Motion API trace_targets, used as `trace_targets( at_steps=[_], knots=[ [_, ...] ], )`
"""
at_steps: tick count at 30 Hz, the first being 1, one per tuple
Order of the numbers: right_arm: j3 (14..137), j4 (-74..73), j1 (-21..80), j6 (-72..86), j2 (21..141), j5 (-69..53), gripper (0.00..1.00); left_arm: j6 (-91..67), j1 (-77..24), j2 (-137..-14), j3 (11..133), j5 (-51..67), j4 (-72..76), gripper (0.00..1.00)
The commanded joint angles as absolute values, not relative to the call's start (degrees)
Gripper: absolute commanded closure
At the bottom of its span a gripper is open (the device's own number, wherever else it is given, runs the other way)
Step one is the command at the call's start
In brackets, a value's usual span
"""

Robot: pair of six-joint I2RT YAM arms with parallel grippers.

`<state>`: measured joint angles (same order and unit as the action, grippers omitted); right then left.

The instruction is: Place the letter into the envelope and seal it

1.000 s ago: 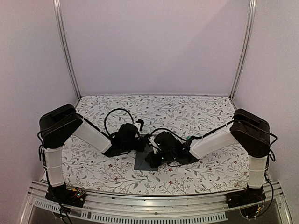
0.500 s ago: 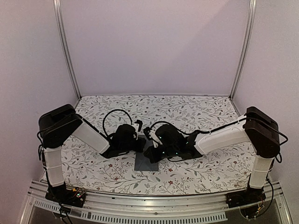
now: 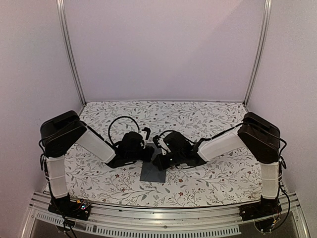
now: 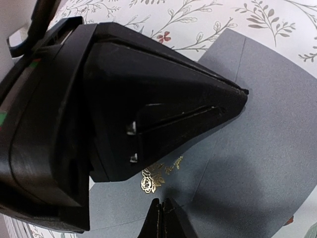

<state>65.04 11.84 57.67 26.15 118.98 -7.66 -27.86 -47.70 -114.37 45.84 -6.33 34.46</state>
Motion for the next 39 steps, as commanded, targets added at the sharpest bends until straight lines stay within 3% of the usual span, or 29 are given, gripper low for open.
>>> trace_targets(
  at_steps=[1, 10, 19, 30, 39],
  knots=[
    [65.2, 12.76, 57.02, 26.36, 121.32, -8.02, 0.99, -27.73, -47.37, -114.82, 43.86, -4.22, 29.13, 1.0],
    [64.02, 10.32, 55.02, 26.63, 118.17, -7.01, 1.0, -27.52, -47.38, -114.14, 43.45, -4.04, 29.3, 1.0],
    [64.55, 11.8, 55.06, 25.14, 113.88, -16.64, 0.98, -25.46, -47.37, -107.38, 42.1, -5.11, 27.4, 1.0],
    [68.15, 11.72, 55.02, 25.87, 119.15, -16.42, 0.98, -25.06, -47.44, -98.58, 38.52, -5.61, 22.83, 1.0],
    [68.63, 10.83, 54.93, 26.16, 122.16, -12.68, 0.98, -25.58, -47.37, -103.3, 39.91, -2.22, 24.42, 1.0]
  ],
)
